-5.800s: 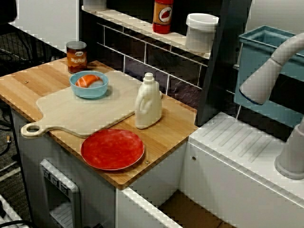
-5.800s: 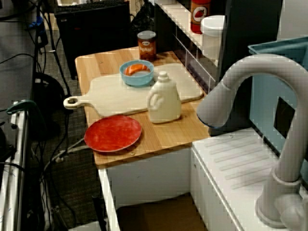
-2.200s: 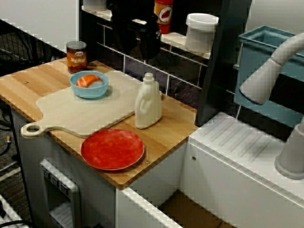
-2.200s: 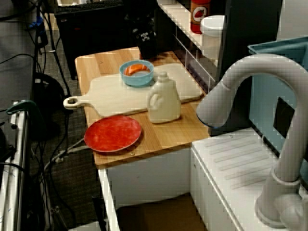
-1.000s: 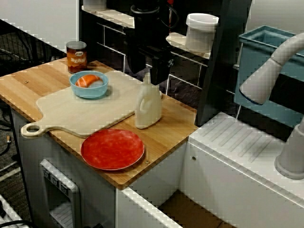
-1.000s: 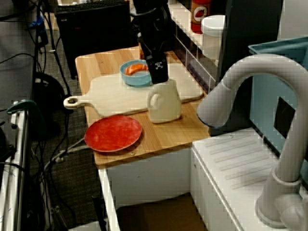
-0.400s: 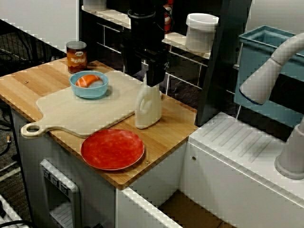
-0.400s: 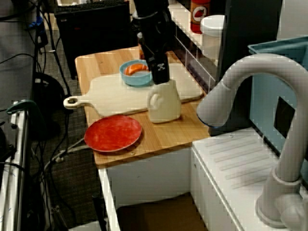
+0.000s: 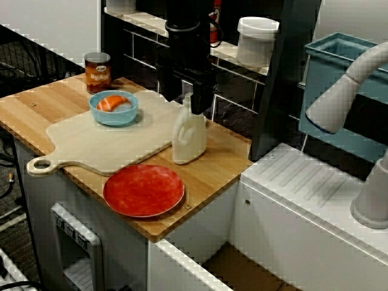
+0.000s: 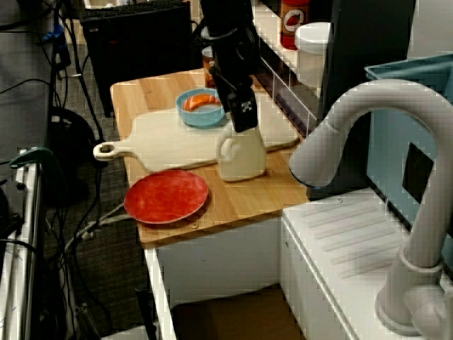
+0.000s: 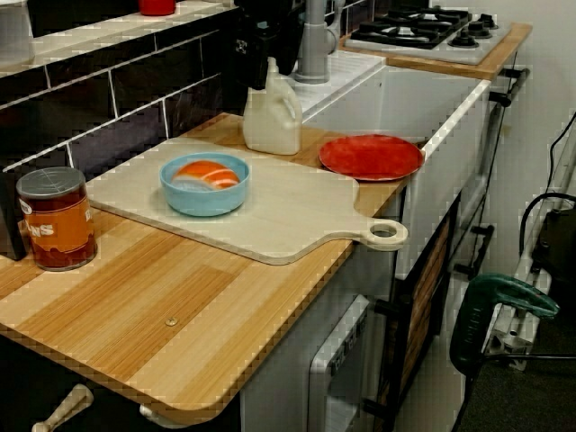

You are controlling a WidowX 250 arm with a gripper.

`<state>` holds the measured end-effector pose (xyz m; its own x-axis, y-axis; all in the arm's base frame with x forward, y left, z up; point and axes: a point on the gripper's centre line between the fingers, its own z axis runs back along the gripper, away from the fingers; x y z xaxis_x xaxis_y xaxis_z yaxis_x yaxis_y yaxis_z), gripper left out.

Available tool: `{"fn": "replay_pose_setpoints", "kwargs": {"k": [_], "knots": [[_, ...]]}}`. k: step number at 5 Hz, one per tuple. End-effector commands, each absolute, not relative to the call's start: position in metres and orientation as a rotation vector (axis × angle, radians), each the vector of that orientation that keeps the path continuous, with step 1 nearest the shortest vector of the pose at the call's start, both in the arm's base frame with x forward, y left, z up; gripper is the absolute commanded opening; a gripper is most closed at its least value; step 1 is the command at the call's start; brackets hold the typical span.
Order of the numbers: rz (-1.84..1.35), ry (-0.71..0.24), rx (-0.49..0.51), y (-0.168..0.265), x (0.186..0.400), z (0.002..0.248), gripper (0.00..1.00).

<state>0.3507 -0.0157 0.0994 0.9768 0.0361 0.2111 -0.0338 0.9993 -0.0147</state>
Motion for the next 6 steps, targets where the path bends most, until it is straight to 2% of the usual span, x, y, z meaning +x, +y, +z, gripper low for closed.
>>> {"fn": "replay_pose_setpoints", "kwargs": {"k": [1,2,3,4,6], "knots": [[0.077,-0.245,0.022,-0.016,0.358,0.083,1.0],[0.082,-0.243,0.03,-0.015,0.36,0.08,1.0],[0.095,-0.235,-0.009,-0.009,0.36,0.087,0.0],[0.104,-0.234,-0.017,-0.002,0.36,0.1,0.0],[0.121,-0.244,-0.067,0.014,0.35,0.145,0.0]]}}
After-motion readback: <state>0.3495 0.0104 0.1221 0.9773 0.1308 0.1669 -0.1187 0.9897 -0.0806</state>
